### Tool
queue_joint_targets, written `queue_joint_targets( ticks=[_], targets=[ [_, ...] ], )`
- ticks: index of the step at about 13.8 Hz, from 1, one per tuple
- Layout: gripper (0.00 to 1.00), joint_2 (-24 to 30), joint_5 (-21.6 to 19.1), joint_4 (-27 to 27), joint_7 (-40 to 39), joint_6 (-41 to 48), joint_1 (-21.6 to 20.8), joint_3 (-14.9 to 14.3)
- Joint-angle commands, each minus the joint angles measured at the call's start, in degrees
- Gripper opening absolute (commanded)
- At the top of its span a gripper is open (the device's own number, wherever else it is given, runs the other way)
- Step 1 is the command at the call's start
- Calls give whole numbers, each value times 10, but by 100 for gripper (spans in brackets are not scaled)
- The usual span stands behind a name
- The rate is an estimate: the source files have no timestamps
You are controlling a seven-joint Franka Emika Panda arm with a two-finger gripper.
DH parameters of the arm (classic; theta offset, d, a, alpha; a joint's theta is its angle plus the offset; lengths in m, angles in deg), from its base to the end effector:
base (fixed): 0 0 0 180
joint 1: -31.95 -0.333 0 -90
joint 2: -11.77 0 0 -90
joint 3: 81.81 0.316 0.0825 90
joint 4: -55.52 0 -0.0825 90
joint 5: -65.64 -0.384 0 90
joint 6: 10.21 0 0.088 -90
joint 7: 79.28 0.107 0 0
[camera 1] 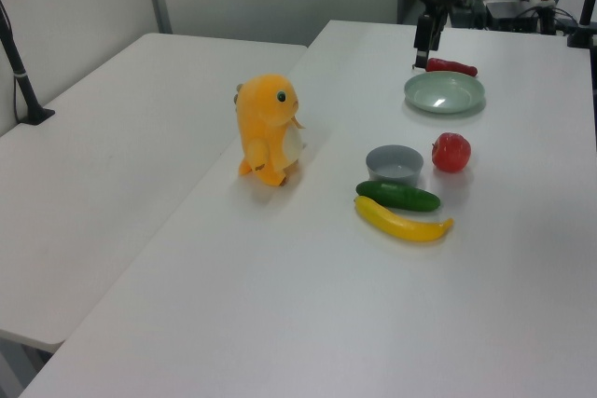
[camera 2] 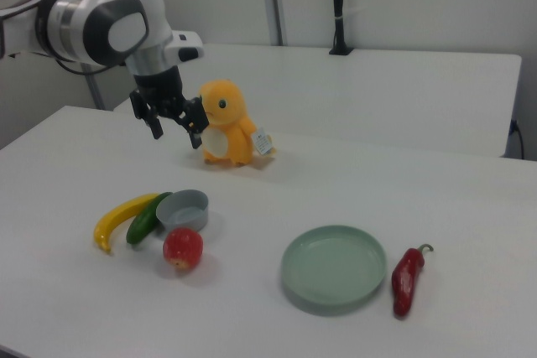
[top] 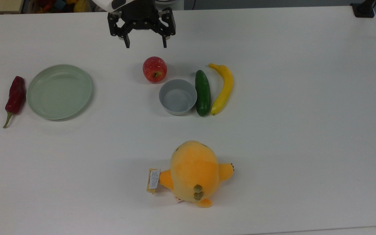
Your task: Red apple placed in the center of the desktop
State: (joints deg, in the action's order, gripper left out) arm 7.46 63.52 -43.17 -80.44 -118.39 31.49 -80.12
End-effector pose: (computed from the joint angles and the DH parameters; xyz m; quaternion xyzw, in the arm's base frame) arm 0.5955 0.0246 0.5374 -0.9985 -0.0238 -0.0450 0.0193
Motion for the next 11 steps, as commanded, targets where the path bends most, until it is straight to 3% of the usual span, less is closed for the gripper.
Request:
queue_joint_targets(
  ticks=[1,5,6,7,8,10,11],
  targets=[
    [100,3,-9,44,22,52,-35,-25],
    [100,12,-14,64,24,96,-41,-32],
    [100,13,-15,63,24,96,-57,-48],
    [100,21,-16,60,24,94,-92,-83],
    [100,22,-20,59,23,94,-99,-91],
    [100,22,-25,56,23,90,-83,-83],
    [100,22,-28,55,22,89,-64,-63]
  ],
)
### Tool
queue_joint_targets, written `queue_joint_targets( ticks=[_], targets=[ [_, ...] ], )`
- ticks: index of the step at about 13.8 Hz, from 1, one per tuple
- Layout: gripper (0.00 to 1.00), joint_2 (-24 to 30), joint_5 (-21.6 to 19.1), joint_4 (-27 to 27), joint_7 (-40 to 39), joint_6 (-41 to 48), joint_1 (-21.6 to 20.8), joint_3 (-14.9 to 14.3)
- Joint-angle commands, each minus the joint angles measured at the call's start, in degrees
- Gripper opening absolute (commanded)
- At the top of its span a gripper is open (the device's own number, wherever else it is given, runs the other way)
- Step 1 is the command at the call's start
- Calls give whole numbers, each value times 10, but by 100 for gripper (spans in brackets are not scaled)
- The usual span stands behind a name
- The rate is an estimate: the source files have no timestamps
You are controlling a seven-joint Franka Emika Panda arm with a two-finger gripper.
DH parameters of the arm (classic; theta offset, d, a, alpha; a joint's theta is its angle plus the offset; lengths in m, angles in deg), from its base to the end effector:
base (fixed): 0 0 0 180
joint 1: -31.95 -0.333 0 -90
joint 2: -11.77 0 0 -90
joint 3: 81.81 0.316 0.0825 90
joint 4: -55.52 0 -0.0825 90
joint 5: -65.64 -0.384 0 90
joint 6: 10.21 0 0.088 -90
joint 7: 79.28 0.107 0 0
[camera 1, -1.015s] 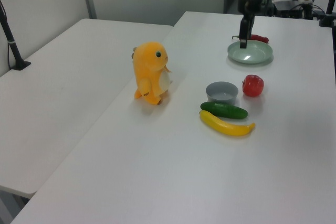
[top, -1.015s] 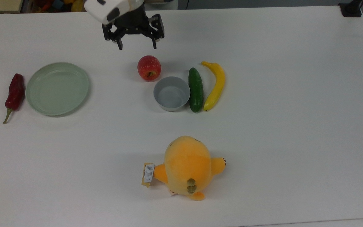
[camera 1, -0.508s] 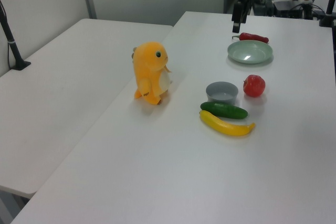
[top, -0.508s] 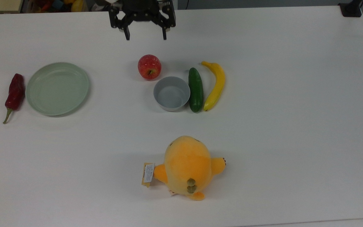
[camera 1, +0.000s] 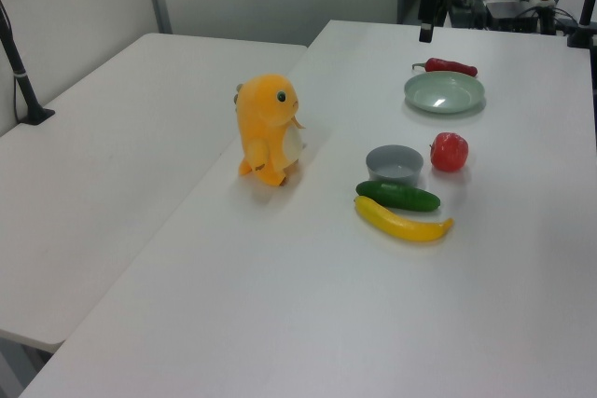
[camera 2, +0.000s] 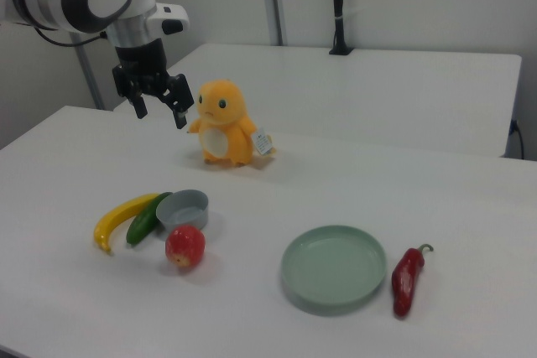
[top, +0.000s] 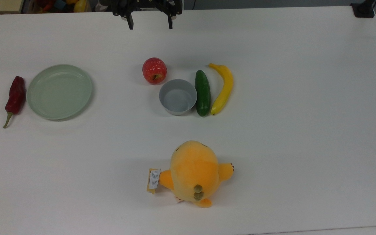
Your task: Red apple placed in the center of the desktop
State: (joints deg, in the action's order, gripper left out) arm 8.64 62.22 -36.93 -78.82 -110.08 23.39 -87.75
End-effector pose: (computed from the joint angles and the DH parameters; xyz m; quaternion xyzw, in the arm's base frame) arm 0.5846 0.0337 0.5890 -0.9988 -0.0150 -0.0368 0.0278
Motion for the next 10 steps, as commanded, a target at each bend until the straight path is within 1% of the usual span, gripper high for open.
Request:
queue_joint_targets(
  ticks=[1,3,6,8,10],
  targets=[
    [100,9,-15,-7,5,6,27,26],
    [100,9,-15,-9,3,6,54,53],
    [100,8,-15,-11,1,6,63,63],
    [100,7,-15,-12,1,5,76,78],
    [100,6,-15,-12,1,5,75,78]
  ],
)
